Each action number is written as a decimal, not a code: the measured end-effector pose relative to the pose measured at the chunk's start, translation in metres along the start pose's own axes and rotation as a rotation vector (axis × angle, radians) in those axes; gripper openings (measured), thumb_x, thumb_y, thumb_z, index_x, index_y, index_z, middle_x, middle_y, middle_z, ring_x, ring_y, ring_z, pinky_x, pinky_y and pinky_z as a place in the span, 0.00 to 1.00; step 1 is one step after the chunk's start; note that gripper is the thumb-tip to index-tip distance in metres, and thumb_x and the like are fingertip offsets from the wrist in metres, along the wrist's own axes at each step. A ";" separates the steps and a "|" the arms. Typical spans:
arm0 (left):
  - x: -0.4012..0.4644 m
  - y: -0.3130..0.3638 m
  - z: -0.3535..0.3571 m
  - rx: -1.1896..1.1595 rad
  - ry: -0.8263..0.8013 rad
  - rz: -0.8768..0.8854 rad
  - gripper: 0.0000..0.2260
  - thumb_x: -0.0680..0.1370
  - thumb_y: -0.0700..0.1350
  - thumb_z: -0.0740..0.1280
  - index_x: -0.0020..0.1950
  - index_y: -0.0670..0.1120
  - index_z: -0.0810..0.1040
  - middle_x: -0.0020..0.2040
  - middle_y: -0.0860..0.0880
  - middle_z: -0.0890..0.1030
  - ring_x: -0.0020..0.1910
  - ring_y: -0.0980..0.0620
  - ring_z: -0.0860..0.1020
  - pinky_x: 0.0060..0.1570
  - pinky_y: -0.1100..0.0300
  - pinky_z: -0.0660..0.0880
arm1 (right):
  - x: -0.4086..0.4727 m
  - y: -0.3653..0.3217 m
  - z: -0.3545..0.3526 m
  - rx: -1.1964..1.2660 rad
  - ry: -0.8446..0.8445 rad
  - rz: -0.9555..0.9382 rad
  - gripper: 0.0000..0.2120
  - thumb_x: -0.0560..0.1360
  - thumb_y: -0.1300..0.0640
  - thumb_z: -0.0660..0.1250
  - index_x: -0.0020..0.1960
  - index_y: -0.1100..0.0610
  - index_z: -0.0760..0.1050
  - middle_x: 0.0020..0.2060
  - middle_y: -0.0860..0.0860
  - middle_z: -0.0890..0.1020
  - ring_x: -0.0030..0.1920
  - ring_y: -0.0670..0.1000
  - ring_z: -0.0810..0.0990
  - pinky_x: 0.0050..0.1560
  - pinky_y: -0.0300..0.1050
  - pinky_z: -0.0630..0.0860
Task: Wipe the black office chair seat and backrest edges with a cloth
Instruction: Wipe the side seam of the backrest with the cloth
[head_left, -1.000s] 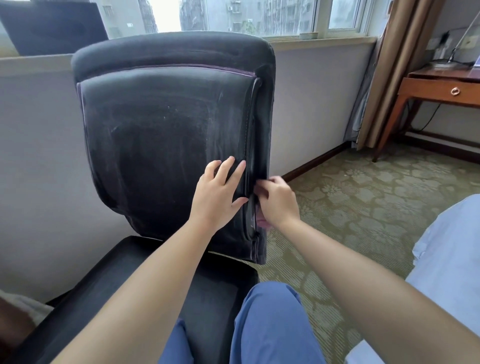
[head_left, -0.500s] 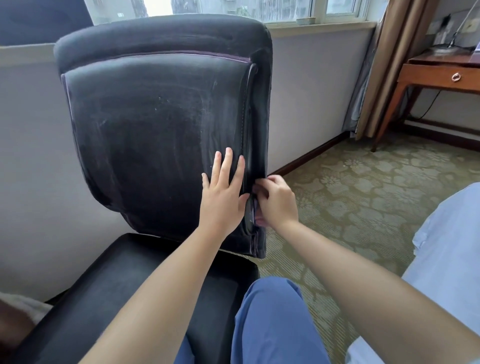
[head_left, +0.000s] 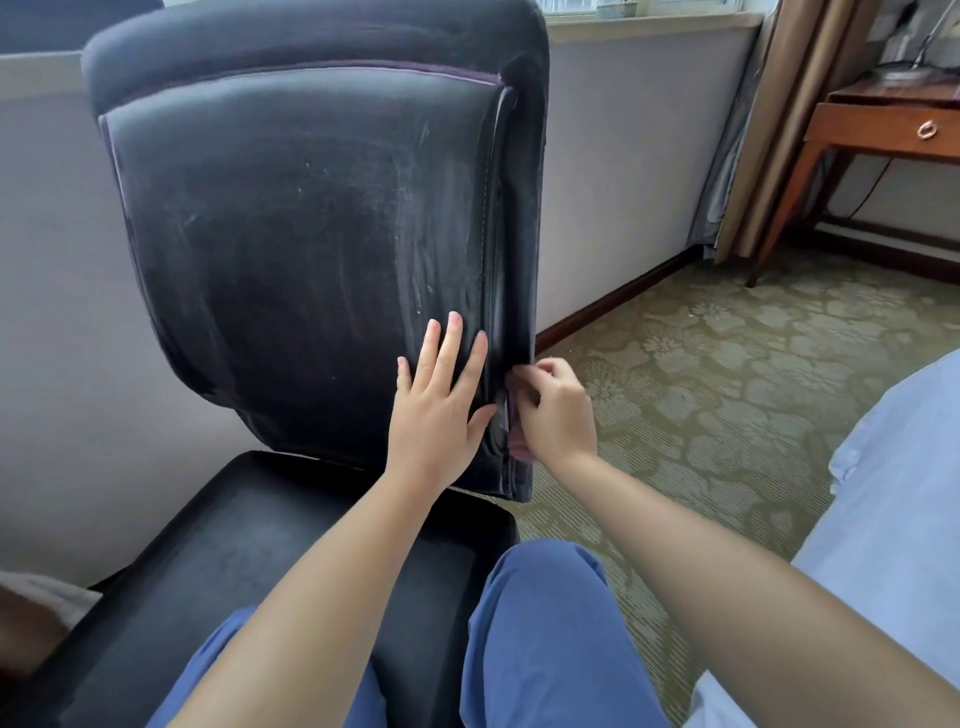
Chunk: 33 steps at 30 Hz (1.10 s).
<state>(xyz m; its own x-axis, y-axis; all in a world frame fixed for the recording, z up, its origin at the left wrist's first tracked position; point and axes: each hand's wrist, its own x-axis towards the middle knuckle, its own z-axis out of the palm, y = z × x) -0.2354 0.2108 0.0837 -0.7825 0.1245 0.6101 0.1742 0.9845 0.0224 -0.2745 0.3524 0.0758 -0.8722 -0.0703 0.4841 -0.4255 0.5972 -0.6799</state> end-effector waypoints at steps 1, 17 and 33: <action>-0.001 0.001 0.001 -0.002 0.000 -0.003 0.36 0.73 0.50 0.71 0.75 0.46 0.56 0.76 0.40 0.58 0.75 0.41 0.52 0.62 0.33 0.66 | 0.004 -0.002 -0.001 0.027 0.067 -0.029 0.10 0.77 0.58 0.65 0.57 0.57 0.80 0.49 0.52 0.77 0.43 0.49 0.77 0.42 0.36 0.69; -0.010 -0.004 0.012 0.048 -0.004 0.013 0.39 0.72 0.52 0.73 0.76 0.47 0.55 0.77 0.42 0.53 0.76 0.41 0.52 0.61 0.31 0.67 | -0.015 0.025 0.024 0.002 0.141 -0.071 0.09 0.75 0.61 0.68 0.55 0.59 0.81 0.48 0.55 0.78 0.41 0.52 0.78 0.41 0.41 0.74; -0.012 -0.001 0.014 0.036 -0.004 -0.010 0.40 0.71 0.50 0.74 0.76 0.47 0.55 0.77 0.41 0.55 0.76 0.41 0.51 0.62 0.30 0.65 | -0.025 0.044 0.035 -0.158 -0.097 -0.108 0.11 0.77 0.60 0.64 0.58 0.59 0.79 0.51 0.58 0.77 0.42 0.60 0.79 0.38 0.49 0.77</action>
<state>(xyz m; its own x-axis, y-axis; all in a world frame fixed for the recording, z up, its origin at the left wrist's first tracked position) -0.2348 0.2101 0.0649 -0.7864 0.1155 0.6068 0.1450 0.9894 -0.0005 -0.2804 0.3522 0.0141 -0.8460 -0.2122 0.4891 -0.4811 0.6994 -0.5286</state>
